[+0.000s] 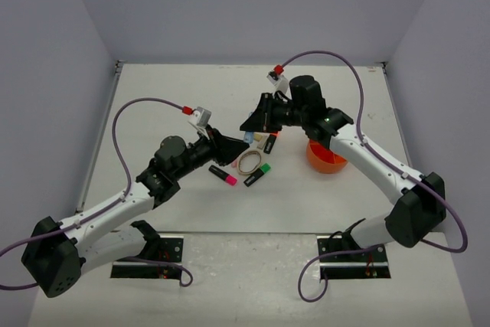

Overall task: Sort the stationery into containers
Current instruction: Pick up the stationery from the center of the board, then place the stationery in the storage box.

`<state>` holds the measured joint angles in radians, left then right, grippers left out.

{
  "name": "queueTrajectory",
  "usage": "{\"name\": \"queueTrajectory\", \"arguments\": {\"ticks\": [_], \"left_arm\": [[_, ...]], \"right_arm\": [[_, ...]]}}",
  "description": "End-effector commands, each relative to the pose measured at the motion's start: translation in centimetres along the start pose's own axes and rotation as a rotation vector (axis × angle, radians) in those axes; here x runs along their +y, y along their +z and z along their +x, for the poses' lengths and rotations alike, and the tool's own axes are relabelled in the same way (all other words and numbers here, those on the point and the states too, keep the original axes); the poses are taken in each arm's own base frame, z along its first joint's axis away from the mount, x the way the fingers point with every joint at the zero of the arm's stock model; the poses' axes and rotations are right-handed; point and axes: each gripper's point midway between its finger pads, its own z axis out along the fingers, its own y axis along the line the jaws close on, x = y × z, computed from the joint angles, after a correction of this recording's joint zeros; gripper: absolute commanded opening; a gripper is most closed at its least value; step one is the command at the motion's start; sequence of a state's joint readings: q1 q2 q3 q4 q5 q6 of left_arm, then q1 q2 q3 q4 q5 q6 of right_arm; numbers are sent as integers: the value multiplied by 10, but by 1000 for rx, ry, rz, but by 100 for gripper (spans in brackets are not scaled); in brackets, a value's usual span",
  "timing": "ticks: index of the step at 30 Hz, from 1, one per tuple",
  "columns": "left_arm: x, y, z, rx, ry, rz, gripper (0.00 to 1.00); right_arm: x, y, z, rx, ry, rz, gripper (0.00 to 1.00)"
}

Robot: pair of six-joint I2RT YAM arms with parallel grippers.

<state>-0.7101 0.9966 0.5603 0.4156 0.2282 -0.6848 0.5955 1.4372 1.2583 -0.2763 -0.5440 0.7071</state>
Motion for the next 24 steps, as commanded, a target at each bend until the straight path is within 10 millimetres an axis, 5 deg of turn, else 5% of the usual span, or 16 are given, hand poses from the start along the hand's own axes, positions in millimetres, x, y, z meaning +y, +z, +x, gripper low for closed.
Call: {"name": "queueTrajectory", "arguments": {"ticks": [1, 4, 5, 11, 15, 20, 24], "left_arm": [[9, 4, -16, -6, 55, -107, 96], [35, -1, -28, 14, 68, -309, 100], [50, -10, -17, 75, 67, -396, 100], [62, -33, -10, 152, 109, -499, 100], [58, -42, -10, 157, 122, -483, 100], [58, -55, -11, 169, 153, -500, 100], [58, -61, -9, 184, 182, -493, 100]], "right_arm": [[-5, -23, -24, -115, -128, 107, 0], [-73, -75, -63, -305, -133, 444, 0], [-97, -101, -78, -381, -139, 565, 0], [-200, -214, -88, -519, -181, 1119, 0], [-238, -237, -93, -538, -146, 1135, 0], [-260, -227, -93, -436, -171, 1088, 0], [-292, -227, -74, -335, -145, 1178, 0]]}}
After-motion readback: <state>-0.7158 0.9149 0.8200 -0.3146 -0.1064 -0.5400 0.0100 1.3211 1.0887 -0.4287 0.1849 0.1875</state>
